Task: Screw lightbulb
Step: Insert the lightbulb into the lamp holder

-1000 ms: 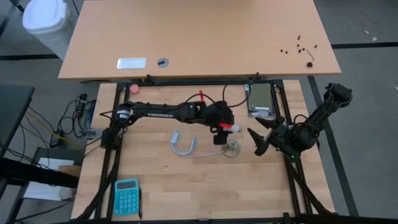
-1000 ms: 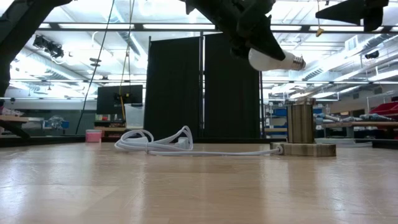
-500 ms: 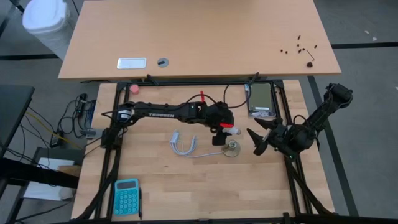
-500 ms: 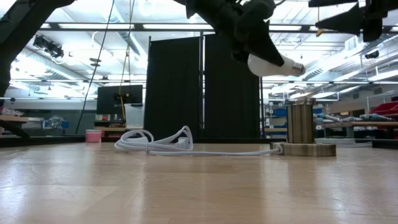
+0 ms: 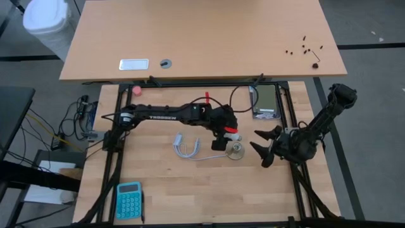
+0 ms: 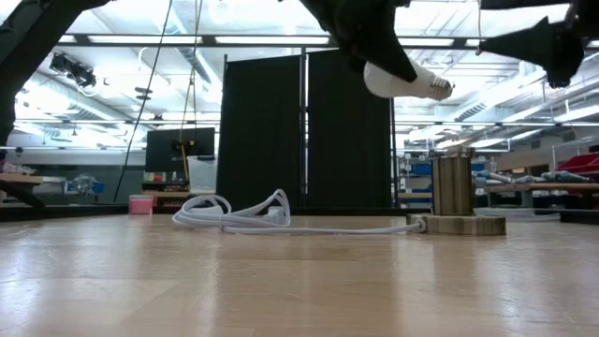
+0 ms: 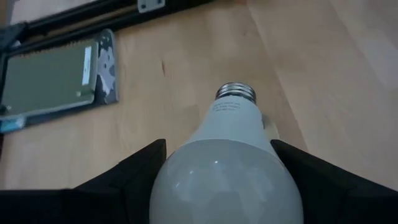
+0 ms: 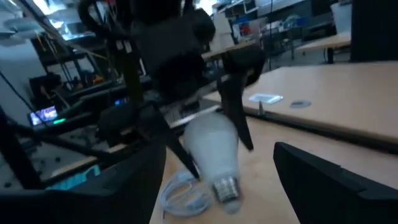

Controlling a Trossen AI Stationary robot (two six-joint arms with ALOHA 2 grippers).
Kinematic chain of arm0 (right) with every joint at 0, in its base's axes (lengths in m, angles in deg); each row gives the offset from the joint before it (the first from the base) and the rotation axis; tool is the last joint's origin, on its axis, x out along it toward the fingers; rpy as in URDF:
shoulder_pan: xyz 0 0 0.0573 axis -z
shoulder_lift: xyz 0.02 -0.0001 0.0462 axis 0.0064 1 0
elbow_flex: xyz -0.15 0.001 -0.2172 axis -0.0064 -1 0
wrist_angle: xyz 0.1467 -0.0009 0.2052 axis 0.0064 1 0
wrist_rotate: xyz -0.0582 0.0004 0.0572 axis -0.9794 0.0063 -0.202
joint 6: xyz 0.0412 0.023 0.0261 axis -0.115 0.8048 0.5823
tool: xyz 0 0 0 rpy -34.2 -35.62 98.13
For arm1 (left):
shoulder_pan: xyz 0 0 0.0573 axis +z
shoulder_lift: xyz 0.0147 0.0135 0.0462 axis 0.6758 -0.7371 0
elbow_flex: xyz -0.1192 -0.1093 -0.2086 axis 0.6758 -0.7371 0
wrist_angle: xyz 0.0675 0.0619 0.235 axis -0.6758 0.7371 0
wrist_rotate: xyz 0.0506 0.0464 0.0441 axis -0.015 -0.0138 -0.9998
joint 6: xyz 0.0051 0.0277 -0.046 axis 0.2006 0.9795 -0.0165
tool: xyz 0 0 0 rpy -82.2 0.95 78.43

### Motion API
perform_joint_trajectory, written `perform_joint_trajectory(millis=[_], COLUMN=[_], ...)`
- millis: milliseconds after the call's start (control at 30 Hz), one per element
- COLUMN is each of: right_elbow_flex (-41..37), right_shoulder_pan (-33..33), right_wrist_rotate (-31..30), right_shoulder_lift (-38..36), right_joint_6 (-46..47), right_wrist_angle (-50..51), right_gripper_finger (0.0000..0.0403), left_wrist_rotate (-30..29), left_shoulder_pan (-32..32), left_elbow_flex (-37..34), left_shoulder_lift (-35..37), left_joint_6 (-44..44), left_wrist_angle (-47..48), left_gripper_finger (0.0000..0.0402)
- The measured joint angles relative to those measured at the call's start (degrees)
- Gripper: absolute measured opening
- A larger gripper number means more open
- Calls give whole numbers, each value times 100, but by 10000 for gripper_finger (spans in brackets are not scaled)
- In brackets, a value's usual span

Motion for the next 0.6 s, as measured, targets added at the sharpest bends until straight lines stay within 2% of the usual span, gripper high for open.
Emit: perform_joint_trajectory(millis=[100, 300, 467, 600], right_elbow_flex=[9, 8, 9, 9], right_shoulder_pan=[-67, -7, 549, 946], right_wrist_rotate=[224, 1377, 2668, 3178], right_shoulder_lift=[6, 15, 226, 663], right_joint_6=[1170, 3781, 4884, 4965], right_wrist_angle=[929, 3230, 4288, 4306], right_gripper_finger=[309, 309, 309, 309], left_wrist_rotate=[-5, -54, -70, -161], left_shoulder_pan=[-35, -66, -113, -193], left_elbow_flex=[3, 0, 6, -7], left_shoulder_lift=[-2, -2, -88, -307], left_joint_6=[55, 187, 202, 193], left_wrist_angle=[120, 400, 327, 380], left_gripper_finger=[283, 283, 283, 283])
